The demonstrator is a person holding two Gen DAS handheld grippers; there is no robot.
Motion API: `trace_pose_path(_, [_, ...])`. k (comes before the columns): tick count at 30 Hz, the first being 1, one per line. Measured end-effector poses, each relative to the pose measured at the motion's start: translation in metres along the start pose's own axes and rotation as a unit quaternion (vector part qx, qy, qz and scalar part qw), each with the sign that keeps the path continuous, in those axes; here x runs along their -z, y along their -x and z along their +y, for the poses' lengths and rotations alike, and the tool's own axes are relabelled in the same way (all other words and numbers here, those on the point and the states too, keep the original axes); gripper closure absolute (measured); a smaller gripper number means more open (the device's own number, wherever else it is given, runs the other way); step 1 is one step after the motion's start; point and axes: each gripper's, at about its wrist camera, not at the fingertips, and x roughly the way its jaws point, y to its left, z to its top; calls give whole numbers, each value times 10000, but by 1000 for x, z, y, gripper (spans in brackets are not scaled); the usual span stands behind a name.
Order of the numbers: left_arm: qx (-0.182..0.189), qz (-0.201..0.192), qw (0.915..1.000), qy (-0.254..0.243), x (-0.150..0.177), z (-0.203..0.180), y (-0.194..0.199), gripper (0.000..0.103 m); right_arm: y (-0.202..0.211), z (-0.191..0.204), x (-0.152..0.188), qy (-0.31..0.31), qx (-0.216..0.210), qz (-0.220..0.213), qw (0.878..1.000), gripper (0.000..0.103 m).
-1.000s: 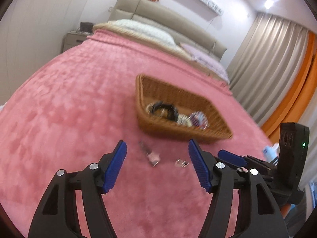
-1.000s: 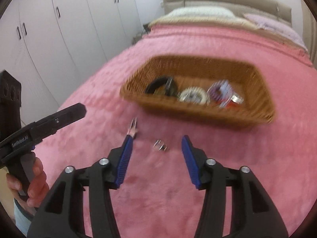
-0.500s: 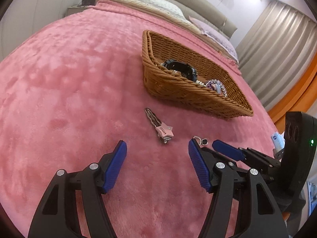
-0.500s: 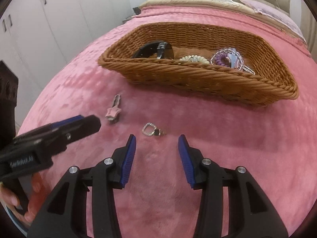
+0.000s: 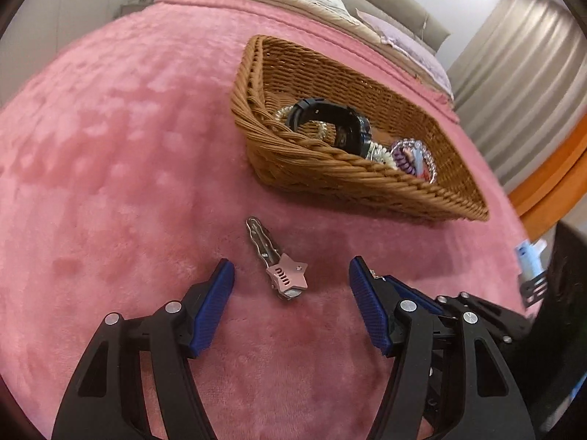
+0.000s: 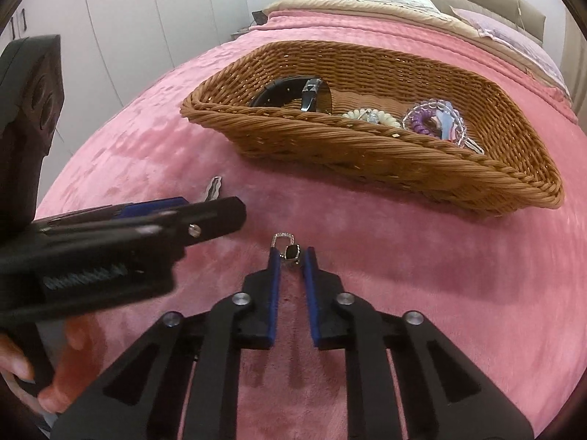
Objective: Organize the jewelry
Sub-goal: 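Move both tools back to the pink star key and small charm, then grasp the pink star key with left tool while right tool grasps small charm, then carry star key and charm into the basket and open both tools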
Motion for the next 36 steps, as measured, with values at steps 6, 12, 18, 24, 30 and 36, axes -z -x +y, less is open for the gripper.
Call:
trace_pose_path(6, [-483, -104, 9985, -231, 4, -4, -1, 73, 8, -7, 5, -89, -93, -49, 9999, 95])
trace_pose_path(12, [-307, -290, 9990, -148, 9, 3, 6, 82, 15, -13, 8, -189, -158, -156, 9996, 95])
trace_pose_path(18, [-208, -633, 9975, -217, 18, -3, 21, 82, 36, -20, 11, -238, -430, -554, 9973, 95])
trace_pose_path(24, [11, -1178, 9917, -507, 28, -18, 50, 82, 58, -16, 11, -125, -366, -885, 9953, 95])
trace_pose_path(30, [179, -1570, 9830, -938, 19, -47, 88, 82, 107, -25, -5, -56, -381, -1447, 9887, 95])
trace_pose_path(36, [-53, -2024, 9688, -1431, -25, -91, 118, 82, 147, -43, -48, 83, -115, -2088, 9779, 95])
